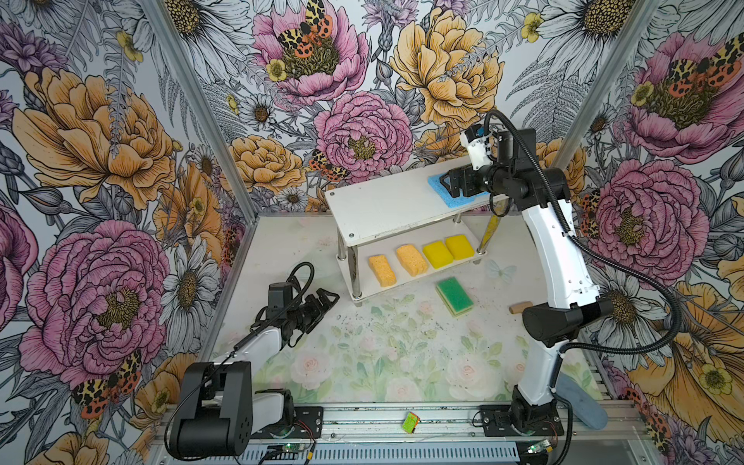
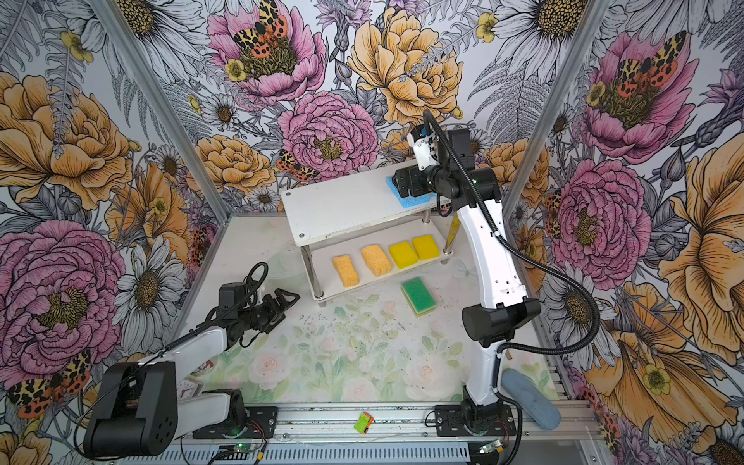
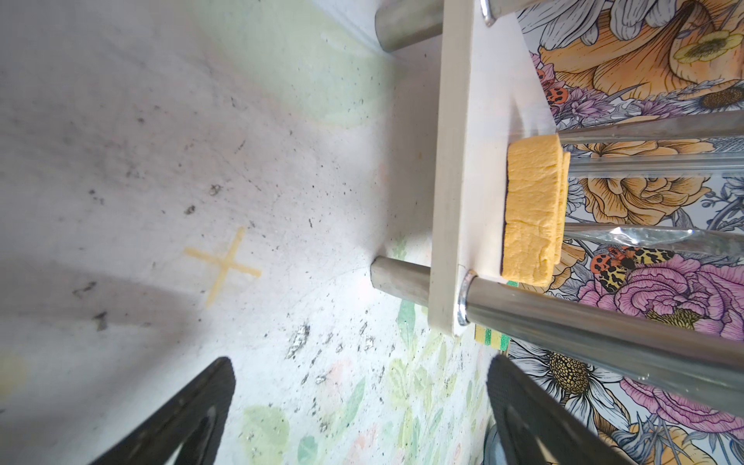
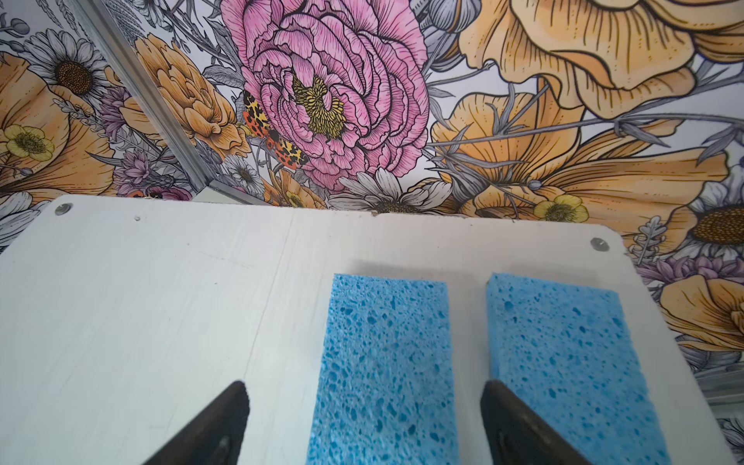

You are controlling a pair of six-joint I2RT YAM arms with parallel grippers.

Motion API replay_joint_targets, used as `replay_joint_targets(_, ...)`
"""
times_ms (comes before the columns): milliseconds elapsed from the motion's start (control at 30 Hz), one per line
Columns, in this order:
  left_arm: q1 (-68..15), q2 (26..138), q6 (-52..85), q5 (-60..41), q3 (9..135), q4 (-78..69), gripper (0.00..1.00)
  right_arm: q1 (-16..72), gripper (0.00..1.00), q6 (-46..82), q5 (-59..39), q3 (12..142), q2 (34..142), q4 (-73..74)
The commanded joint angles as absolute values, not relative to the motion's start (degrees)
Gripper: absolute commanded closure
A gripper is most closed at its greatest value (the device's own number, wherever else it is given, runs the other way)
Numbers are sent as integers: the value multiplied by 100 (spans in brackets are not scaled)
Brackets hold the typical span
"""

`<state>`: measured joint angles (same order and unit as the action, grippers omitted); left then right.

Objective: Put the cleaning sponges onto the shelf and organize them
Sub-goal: 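Withdraw the right gripper and move it down over the green sponge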

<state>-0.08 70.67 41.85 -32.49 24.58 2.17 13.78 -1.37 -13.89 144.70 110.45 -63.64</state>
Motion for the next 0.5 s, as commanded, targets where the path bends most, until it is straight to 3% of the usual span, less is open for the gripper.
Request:
replay_joint_targets(0, 52, 6952, 4087, -3343, 2373, 193, 1, 1354, 8, -149, -1686, 14446, 10610, -6345)
replay_joint_targets(467, 57, 7052, 4087, -3362, 2468, 195, 1, 1885, 8, -387, -1562, 11891, 8866, -6278)
